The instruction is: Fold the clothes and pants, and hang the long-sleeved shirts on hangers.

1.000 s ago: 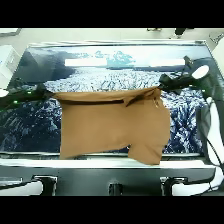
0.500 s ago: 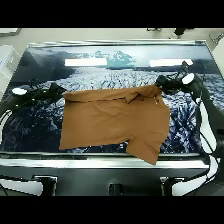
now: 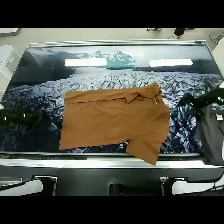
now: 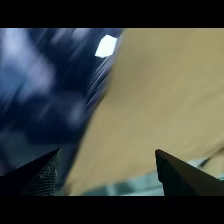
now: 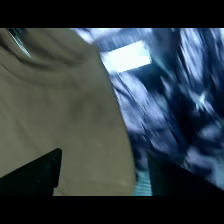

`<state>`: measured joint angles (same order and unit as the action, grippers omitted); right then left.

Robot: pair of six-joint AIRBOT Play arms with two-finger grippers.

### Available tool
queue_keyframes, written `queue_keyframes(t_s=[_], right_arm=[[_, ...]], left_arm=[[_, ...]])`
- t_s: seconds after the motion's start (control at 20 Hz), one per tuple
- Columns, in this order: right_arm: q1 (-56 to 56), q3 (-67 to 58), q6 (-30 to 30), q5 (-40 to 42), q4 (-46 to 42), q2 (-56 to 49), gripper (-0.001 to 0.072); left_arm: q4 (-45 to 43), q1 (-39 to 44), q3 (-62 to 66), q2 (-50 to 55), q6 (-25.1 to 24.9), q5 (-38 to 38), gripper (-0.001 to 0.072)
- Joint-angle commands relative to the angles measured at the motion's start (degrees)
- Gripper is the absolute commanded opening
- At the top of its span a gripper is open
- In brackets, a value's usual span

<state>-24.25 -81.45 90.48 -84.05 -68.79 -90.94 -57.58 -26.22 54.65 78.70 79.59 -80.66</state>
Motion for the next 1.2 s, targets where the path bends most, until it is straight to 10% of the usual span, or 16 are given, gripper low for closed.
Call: queue_keyframes(t_s=[0.0, 0.7, 0.85, 1.0, 1.15], right_arm=[[-1.62, 9.64, -1.64, -2.03, -3.15, 6.27, 0.0618], [-1.62, 13.27, -2.86, -1.6, -1.86, 8.28, 0.0601], [-1.62, 13.27, -2.86, -2.21, -1.9, 8.28, 0.0601], [-1.62, 13.27, -2.86, -2.62, -1.92, 8.28, 0.0601], [-1.6, 14.12, -2.89, -2.62, -1.9, 8.26, 0.0599]], left_arm=[[-4.72, -2.62, -15.98, -8.87, -3.87, 3.89, 0.0613], [7.76, 2.64, -23.41, -3.13, -9.33, 8.52, 0.0576], [8.13, 5.03, -23.39, -1.88, -9.14, 8.76, 0.0433], [8.13, 4.74, -23.34, -1.9, -9.22, 8.63, 0.0067], [8.11, 4.74, -23.26, -1.9, -10.67, 8.28, 0.0021]])
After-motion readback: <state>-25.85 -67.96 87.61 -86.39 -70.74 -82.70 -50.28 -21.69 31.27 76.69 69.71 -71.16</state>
